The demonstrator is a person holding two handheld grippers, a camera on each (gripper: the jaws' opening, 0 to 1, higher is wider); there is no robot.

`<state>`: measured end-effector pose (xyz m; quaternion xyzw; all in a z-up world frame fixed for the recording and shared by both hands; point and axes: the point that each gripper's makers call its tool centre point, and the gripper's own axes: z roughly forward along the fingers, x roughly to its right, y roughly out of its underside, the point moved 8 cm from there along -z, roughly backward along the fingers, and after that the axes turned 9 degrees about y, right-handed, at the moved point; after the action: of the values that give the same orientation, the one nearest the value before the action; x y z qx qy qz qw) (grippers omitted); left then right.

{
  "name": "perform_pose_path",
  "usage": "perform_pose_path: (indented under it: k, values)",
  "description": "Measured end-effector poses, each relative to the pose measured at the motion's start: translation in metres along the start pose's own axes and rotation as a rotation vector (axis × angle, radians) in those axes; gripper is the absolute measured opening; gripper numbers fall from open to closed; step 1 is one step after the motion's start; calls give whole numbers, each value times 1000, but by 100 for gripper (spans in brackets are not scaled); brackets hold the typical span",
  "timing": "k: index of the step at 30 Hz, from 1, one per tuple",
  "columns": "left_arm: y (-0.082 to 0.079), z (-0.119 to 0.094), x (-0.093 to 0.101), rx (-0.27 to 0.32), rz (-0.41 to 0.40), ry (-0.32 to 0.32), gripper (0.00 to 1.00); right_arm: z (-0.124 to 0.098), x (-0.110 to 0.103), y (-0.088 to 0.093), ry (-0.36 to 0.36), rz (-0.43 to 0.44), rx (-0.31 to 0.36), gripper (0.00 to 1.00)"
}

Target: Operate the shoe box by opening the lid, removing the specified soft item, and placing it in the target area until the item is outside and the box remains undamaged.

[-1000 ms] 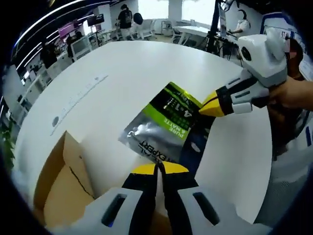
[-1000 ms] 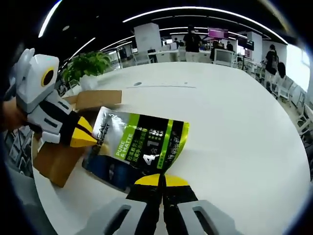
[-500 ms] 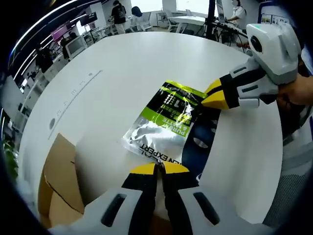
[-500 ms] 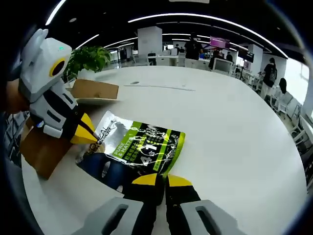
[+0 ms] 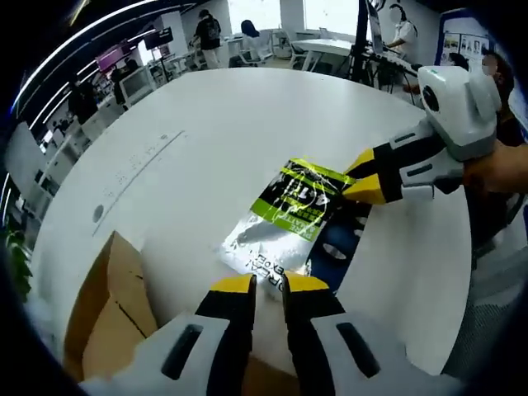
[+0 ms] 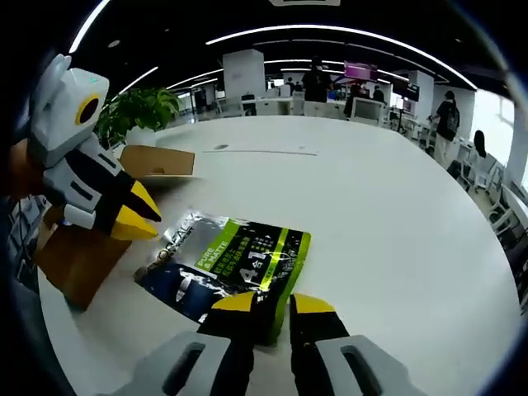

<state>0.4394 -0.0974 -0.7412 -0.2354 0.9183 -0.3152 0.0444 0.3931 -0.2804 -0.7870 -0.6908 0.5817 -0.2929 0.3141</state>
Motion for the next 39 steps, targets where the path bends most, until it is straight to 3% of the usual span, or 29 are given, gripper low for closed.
perform_pose_path:
  k: [22, 28, 34, 39]
  values:
    - [-8, -70, 14, 224, -120, -8, 25, -57, -21, -38, -60, 28, 99, 31]
    - [-4, -98, 22, 278, -145, -36, 27, -71, -28, -44, -83, 18, 114, 33]
    - [11, -133, 25, 341, -191, -72, 29, -79, -40, -45, -121, 0, 108, 34]
    - [23, -157, 22, 352, -204, -86, 31, -89, -49, -52, -138, 8, 109, 35]
